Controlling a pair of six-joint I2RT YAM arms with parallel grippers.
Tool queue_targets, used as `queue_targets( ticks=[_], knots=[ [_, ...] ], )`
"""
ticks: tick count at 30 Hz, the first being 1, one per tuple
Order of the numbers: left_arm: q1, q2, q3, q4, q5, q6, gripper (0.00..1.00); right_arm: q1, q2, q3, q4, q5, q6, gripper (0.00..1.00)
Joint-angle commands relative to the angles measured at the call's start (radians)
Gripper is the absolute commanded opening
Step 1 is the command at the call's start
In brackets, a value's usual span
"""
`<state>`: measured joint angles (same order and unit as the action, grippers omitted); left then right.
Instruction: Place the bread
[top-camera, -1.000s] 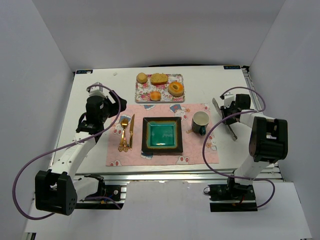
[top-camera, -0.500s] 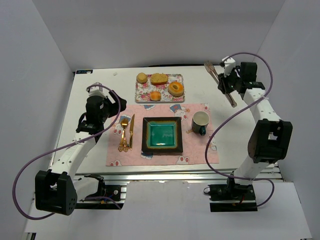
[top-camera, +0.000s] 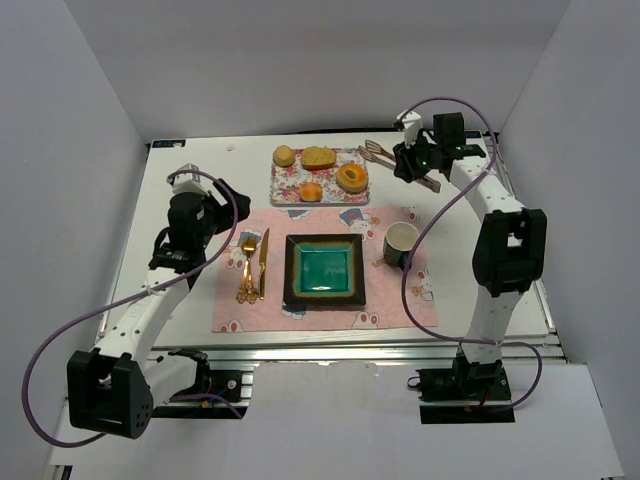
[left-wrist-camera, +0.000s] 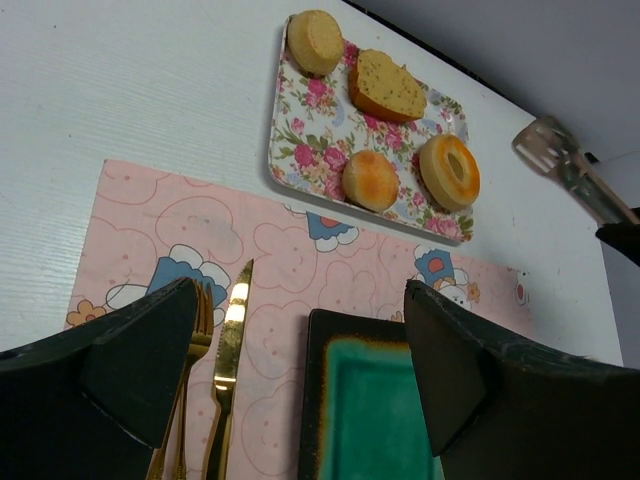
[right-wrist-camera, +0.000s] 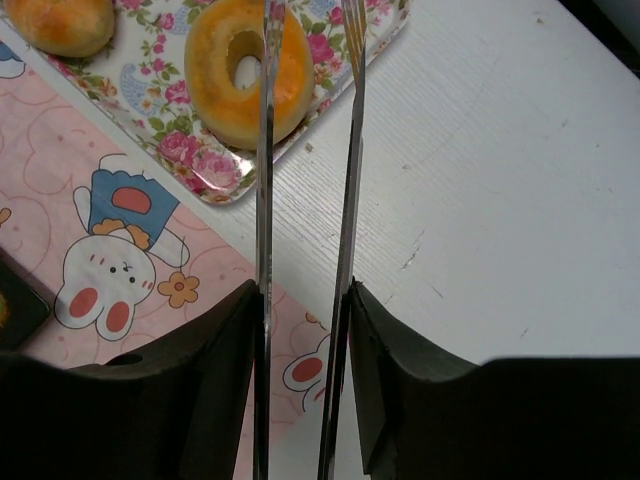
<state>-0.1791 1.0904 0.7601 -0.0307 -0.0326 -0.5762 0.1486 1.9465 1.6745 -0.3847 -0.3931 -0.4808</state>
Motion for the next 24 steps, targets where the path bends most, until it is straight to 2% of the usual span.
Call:
queue_targets(
  ticks=[1,24],
  knots=[
    [-0.003,-0.05,-0.005,-0.006,-0.027,-0.016,0.93,0.011,0.011,0.074,-0.003,-0.006,-0.001,0.46],
    [-0.003,-0.093,-0.039,-0.018,-0.041,-0.031,0.93,0.063,0.155,0.134,-0.026,0.071,0.061,0.5]
  ],
)
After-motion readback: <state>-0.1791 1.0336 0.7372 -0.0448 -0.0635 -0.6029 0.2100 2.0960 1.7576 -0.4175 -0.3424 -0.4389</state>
